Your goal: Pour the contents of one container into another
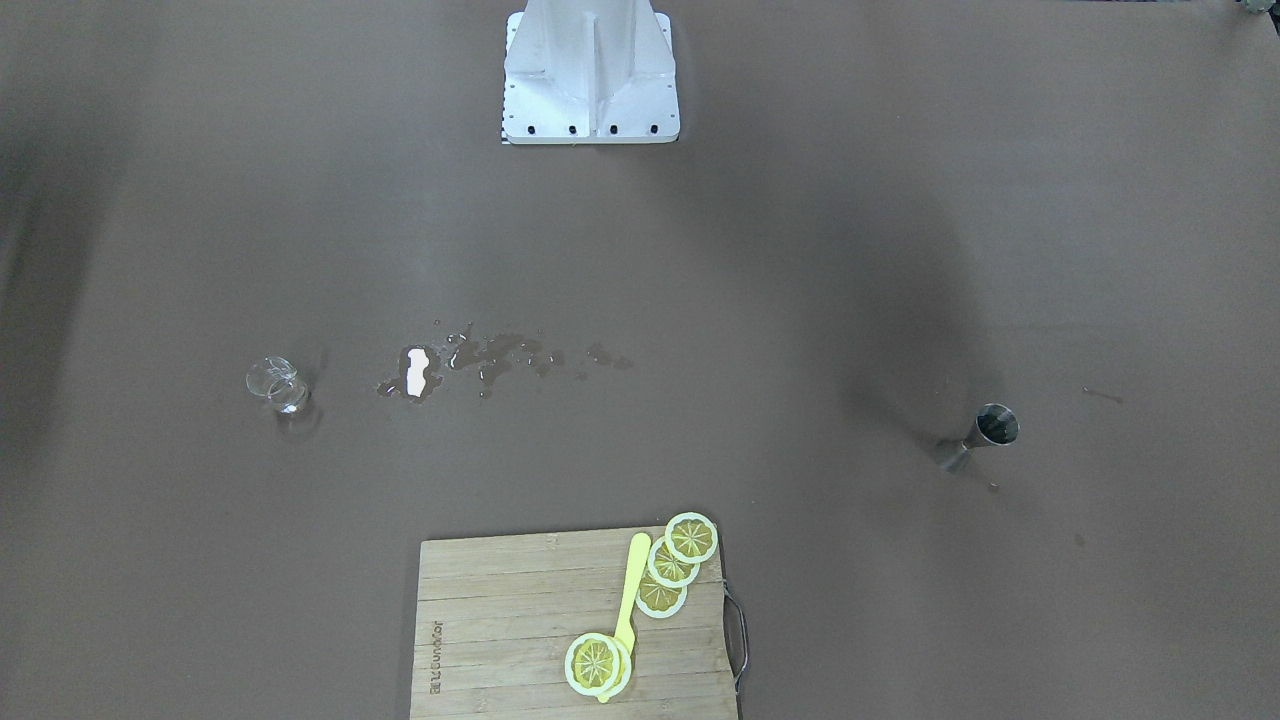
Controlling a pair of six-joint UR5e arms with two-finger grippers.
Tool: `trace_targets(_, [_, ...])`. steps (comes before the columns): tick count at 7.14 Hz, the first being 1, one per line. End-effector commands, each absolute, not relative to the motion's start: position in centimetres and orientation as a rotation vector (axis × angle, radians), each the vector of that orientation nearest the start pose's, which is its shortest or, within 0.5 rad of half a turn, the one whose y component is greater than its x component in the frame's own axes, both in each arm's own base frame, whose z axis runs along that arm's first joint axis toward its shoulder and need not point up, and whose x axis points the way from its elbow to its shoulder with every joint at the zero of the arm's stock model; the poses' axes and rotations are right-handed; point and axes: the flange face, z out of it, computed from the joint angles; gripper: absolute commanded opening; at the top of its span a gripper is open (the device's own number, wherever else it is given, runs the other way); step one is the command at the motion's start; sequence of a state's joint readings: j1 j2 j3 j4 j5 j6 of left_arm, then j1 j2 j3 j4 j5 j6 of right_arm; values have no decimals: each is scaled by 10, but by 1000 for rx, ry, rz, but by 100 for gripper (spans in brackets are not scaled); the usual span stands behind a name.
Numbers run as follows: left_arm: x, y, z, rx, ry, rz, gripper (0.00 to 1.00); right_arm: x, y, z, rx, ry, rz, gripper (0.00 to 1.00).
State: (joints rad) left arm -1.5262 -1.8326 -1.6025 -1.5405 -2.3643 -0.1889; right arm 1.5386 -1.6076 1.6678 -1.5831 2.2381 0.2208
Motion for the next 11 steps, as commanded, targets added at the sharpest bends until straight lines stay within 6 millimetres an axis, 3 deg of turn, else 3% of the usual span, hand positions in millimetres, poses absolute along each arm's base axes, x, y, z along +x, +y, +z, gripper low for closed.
trace_targets(1, [-51,-586,541,86,813,-37,99,56,-481,638,-40,-667,166,100])
trace_targets(2, [-52,-556,583,61,811,-4,99,56,-481,642,-46,-668,168,100])
trace_targets(3, [-59,-530,612,70,809,43,99,56,-481,642,-48,-667,169,100])
trace_targets(4, [-61,-522,627,40,811,24,99,56,-481,642,-46,-668,168,100])
trace_targets(6, [-59,-530,637,12,812,-10,99,56,-481,642,-48,-667,169,100])
trace_targets(9, [-61,-536,630,-6,816,-53,99,56,-481,642,-49,-667,169,100])
trace_targets(11, [-60,-533,642,-39,809,-97,99,56,-481,642,-48,-667,169,100])
